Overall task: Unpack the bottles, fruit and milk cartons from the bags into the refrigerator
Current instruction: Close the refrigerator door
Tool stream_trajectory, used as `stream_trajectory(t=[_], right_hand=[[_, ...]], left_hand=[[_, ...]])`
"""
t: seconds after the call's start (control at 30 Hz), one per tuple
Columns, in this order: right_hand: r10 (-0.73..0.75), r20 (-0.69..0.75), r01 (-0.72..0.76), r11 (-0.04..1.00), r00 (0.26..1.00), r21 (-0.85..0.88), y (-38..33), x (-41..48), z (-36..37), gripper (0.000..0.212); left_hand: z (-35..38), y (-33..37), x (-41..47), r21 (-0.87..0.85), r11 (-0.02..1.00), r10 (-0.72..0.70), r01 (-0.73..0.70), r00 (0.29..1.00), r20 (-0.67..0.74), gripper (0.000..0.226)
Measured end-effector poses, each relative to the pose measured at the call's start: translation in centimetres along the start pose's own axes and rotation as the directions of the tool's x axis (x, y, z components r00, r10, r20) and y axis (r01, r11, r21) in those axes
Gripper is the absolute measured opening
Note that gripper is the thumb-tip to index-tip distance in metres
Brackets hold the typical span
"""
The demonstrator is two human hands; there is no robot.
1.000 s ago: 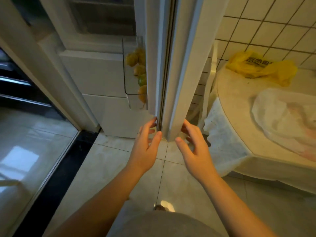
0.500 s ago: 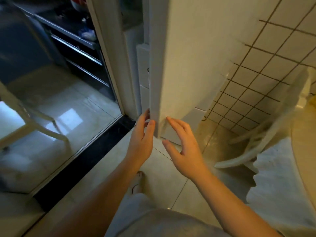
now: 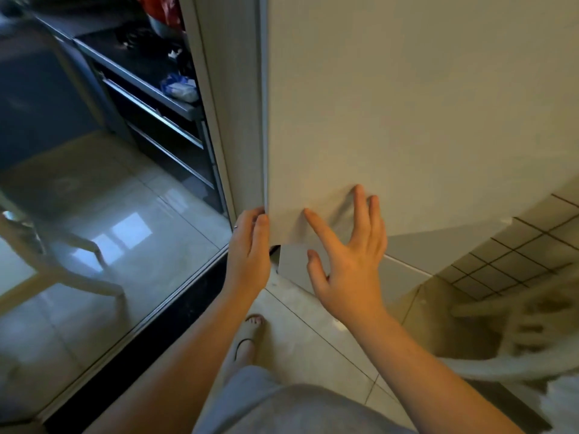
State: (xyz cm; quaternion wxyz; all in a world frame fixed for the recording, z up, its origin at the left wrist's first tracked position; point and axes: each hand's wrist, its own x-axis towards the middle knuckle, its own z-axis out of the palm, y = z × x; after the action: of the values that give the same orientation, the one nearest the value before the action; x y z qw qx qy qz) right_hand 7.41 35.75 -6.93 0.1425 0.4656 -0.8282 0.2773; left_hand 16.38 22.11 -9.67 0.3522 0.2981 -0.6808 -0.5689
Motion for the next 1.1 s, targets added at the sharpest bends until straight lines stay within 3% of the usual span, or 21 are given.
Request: stream_trajectory(t=[0.17,0.33,0.57,0.7,0.9,1.1], right_hand=[[0.133,-0.007,-0.133,0.982,0.991,-0.134,0.2,7.4,4.6,0.078],[0.286,-0.024,-0.282,0.924,0.958,-0.257,0.9,13.7,8.0,0.087],[0.477,0.005,-0.446,0.824,0.879,-0.350,2.2,20.9,10.6,0.088],[0.538,0.009,-0.498,0.786,0.843,-0.366,3.0,23.3,11.5,0.090],[0.533,-0.037,-0.499,0.762,0.845,-0.413,3.8,23.6,12.4,0.092],[0.527,-0.041,-0.497,0.770,0.849,-0.401,3.8,23.6,12.3,0.089]], left_hand=[[-1.0,-1.0,11.7,0.049,0.998,-0.036,0.027,0.983,0.181,0.022],[-0.6,-2.0,22.3,0.154,0.988,-0.069,0.006,0.911,0.407,0.031],[2.3,-3.2,32.8,0.214,0.974,-0.049,-0.077,0.849,0.526,0.023],[4.4,-2.9,36.2,0.247,0.960,-0.027,-0.133,0.833,0.553,0.021],[5.2,-4.6,37.0,0.242,0.960,-0.006,-0.144,0.851,0.526,0.053],[5.3,-5.2,37.2,0.233,0.961,-0.001,-0.146,0.846,0.534,0.059]])
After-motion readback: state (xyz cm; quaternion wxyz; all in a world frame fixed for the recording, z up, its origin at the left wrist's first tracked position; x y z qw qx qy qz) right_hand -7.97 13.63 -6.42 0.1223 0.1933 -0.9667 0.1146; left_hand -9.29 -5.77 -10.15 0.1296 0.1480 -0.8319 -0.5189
